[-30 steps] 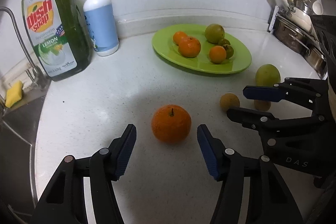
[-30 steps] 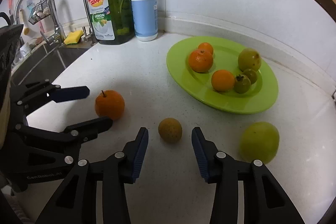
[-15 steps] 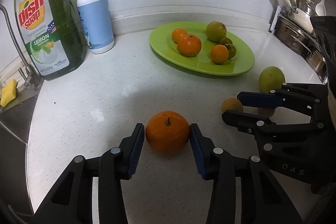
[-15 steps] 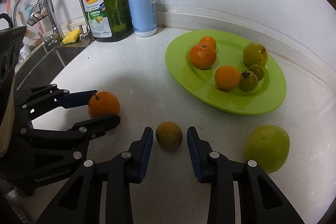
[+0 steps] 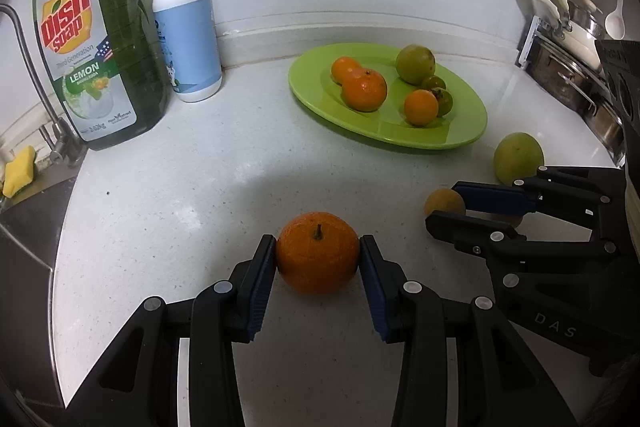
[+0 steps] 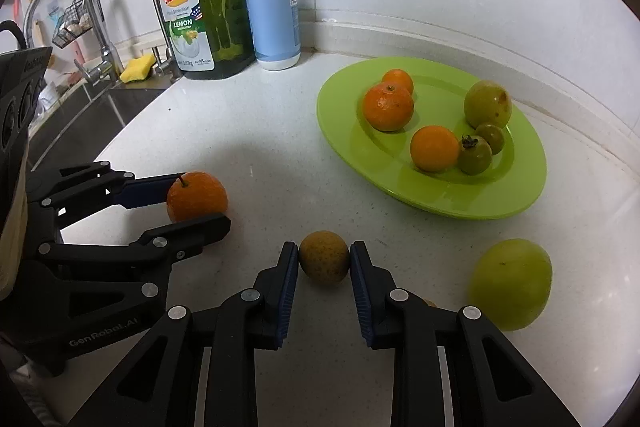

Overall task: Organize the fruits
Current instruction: 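Close the left tool on an orange while the right tool grasps a small brown fruit, then carry the orange in the left tool and brown fruit in the right tool onto the plate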

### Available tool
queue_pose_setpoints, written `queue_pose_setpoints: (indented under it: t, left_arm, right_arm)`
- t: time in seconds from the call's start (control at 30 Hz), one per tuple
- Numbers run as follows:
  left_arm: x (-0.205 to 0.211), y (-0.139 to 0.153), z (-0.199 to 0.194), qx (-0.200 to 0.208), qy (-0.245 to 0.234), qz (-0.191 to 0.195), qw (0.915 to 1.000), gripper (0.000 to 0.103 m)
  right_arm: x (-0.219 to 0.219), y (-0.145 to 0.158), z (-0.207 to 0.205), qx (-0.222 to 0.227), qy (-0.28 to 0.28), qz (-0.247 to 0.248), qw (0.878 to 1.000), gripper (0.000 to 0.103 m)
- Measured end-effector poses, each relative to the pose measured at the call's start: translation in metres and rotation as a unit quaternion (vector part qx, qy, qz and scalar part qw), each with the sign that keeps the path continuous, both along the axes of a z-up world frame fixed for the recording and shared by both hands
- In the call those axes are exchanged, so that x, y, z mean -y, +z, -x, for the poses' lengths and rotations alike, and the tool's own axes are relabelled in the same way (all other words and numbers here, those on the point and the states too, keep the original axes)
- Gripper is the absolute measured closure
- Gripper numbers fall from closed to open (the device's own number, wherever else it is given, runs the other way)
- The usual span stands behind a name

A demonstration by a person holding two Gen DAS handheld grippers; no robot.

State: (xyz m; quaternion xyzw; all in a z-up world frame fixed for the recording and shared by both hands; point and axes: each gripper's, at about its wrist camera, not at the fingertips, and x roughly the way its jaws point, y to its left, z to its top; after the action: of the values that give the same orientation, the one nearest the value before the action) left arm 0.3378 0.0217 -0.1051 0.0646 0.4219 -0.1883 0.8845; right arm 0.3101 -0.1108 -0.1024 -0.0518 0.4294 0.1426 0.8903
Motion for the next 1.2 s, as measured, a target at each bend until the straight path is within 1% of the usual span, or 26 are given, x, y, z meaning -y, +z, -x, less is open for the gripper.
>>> queue_pose_setpoints:
  t: [0.3,0.53,0.7,0.83,1.03,1.2]
  left_arm:
    - [0.001,0.019,0.007,0.013,0.01,0.006,0.9999,0.062]
    - [0.005,0.046,0.015,0.035,0.011,0.012,0.9993,0.062]
    - [0.014,0.064,0.016,0.046,0.0,0.02,0.9988,0.062]
    - [0.022,0.077,0.009,0.062,-0.006,0.018,0.9979,0.062]
    - [0.035,0.094,-0.008,0.08,-0.019,0.03,0.9962,0.062]
    - [0.05,0.099,-0.031,0.08,-0.04,0.034,0.9954,0.062]
  right_arm:
    - [0.004,0.013,0.006,0.015,-0.003,-0.005,1.0,0.075]
    - [0.012,0.036,0.015,0.038,-0.013,-0.012,0.999,0.075]
    - [0.021,0.056,0.02,0.062,-0.023,-0.016,0.998,0.075]
    - [0.031,0.072,0.018,0.08,-0.034,-0.017,0.996,0.075]
    - [0.047,0.09,0.008,0.099,-0.052,-0.019,0.994,0.075]
    - [0.062,0.098,-0.007,0.103,-0.064,-0.018,0.992,0.075]
